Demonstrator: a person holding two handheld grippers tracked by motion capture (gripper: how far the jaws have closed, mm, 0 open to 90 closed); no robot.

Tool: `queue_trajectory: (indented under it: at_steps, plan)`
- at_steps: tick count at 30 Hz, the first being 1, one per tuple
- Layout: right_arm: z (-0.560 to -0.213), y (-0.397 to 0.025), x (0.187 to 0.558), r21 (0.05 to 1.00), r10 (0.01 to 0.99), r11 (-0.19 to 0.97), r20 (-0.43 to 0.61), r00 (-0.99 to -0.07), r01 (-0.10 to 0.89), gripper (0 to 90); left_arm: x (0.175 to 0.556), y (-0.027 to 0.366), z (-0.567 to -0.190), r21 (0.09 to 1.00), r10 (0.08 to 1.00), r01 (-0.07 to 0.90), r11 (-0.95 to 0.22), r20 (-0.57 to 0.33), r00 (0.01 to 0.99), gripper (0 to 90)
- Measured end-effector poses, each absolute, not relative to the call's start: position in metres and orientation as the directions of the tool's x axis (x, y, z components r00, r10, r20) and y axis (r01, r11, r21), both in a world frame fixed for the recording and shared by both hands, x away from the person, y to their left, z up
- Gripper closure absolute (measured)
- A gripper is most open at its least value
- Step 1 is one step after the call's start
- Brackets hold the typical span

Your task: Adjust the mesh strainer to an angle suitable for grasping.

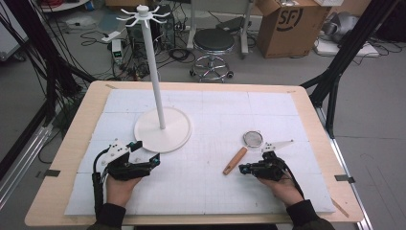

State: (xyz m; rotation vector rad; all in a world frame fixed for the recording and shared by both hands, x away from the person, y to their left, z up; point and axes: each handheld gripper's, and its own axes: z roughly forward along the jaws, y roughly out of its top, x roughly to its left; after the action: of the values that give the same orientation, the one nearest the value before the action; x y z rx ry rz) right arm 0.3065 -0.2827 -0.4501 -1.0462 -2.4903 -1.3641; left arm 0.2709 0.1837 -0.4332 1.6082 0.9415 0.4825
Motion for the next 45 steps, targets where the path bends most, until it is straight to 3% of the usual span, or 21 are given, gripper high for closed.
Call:
queue_trajectory:
  at_steps: [11, 30, 45]
  plan:
    - [-0.457, -0.257, 0.317, 0.623, 0.498, 0.434, 0.436, -0.749, 0.651, 90.0, 0.272, 0.183, -0.434, 0.945, 0.786, 0.325, -0.021, -0.185, 0.59, 13.3]
    - [-0.459, -0.216, 0.353, 0.613, 0.489, 0.426, 0.463, -0.739, 0.666, 90.0, 0.272, 0.184, -0.434, 0.943, 0.788, 0.331, -0.026, -0.184, 0.587, 13.3]
    - [-0.452, -0.186, 0.386, 0.603, 0.556, 0.443, 0.395, -0.731, 0.663, 90.0, 0.273, 0.184, -0.435, 0.941, 0.781, 0.339, -0.024, -0.194, 0.593, 13.3]
